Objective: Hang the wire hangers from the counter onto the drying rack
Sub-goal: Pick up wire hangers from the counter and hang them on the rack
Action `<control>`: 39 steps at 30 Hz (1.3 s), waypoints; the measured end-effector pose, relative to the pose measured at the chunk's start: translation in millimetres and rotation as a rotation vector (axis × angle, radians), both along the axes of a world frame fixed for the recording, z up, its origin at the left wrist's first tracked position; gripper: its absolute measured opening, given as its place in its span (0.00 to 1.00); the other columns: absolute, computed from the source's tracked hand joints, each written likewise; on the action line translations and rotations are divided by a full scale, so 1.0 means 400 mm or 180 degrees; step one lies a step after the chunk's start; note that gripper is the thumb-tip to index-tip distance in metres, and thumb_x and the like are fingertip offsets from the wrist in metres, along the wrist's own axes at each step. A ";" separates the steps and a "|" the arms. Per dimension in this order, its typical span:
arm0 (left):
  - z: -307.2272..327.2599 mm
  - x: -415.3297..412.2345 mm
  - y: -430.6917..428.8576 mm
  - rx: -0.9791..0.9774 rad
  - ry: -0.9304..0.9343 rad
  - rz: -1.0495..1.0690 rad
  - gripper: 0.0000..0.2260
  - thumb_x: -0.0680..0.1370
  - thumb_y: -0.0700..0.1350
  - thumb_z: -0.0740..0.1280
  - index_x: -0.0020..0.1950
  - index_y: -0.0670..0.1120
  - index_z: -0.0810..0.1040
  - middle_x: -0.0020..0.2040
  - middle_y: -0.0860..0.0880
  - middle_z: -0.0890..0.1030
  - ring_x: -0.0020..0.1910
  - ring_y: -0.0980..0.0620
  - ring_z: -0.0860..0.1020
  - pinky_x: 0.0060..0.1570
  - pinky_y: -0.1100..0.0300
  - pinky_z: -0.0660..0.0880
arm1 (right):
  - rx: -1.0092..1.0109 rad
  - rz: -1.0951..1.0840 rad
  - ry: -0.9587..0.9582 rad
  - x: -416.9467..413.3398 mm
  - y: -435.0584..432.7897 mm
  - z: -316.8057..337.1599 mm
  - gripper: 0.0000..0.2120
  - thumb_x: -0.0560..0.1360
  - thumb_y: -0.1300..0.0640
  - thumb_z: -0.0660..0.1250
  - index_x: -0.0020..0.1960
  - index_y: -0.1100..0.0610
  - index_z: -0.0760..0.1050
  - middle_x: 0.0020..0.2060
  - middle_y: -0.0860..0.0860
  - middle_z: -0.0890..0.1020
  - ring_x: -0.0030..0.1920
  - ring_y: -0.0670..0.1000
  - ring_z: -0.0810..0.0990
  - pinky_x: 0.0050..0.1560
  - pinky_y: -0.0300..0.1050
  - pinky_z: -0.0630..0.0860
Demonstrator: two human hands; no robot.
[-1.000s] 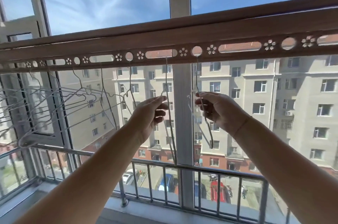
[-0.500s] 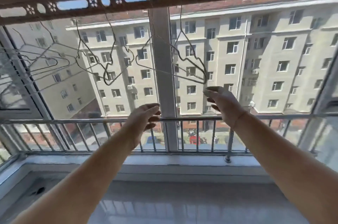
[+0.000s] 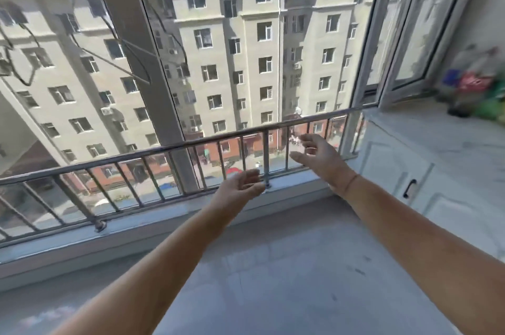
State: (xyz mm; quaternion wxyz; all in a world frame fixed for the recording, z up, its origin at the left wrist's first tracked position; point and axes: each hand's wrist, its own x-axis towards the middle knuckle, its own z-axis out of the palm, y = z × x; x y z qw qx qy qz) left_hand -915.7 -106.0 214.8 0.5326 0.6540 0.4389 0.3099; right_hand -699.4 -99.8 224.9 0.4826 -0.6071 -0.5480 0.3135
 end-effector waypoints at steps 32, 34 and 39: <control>-0.178 1.526 -0.214 -0.0437 0.0337 -0.2449 0.16 0.76 0.44 0.68 0.63 0.49 0.73 0.58 0.51 0.79 0.59 0.56 0.76 0.50 0.70 0.70 | -0.0783 -0.2909 0.0181 1.410 -0.603 -0.282 0.27 0.71 0.55 0.70 0.67 0.60 0.66 0.65 0.57 0.70 0.67 0.53 0.69 0.58 0.40 0.65; -0.195 1.606 -0.207 -0.0452 0.0373 -0.2605 0.15 0.76 0.45 0.68 0.63 0.49 0.74 0.57 0.51 0.79 0.58 0.57 0.76 0.49 0.71 0.70 | -0.0839 -0.3074 0.0270 1.464 -0.623 -0.305 0.26 0.71 0.56 0.70 0.66 0.59 0.67 0.64 0.56 0.71 0.66 0.52 0.69 0.57 0.40 0.65; -0.246 1.801 -0.163 -0.0546 0.0460 -0.2928 0.16 0.76 0.46 0.68 0.63 0.49 0.74 0.57 0.53 0.79 0.58 0.57 0.76 0.55 0.64 0.67 | -0.0945 -0.3538 0.0565 1.600 -0.641 -0.344 0.23 0.71 0.56 0.70 0.64 0.59 0.69 0.61 0.55 0.72 0.60 0.50 0.72 0.54 0.41 0.67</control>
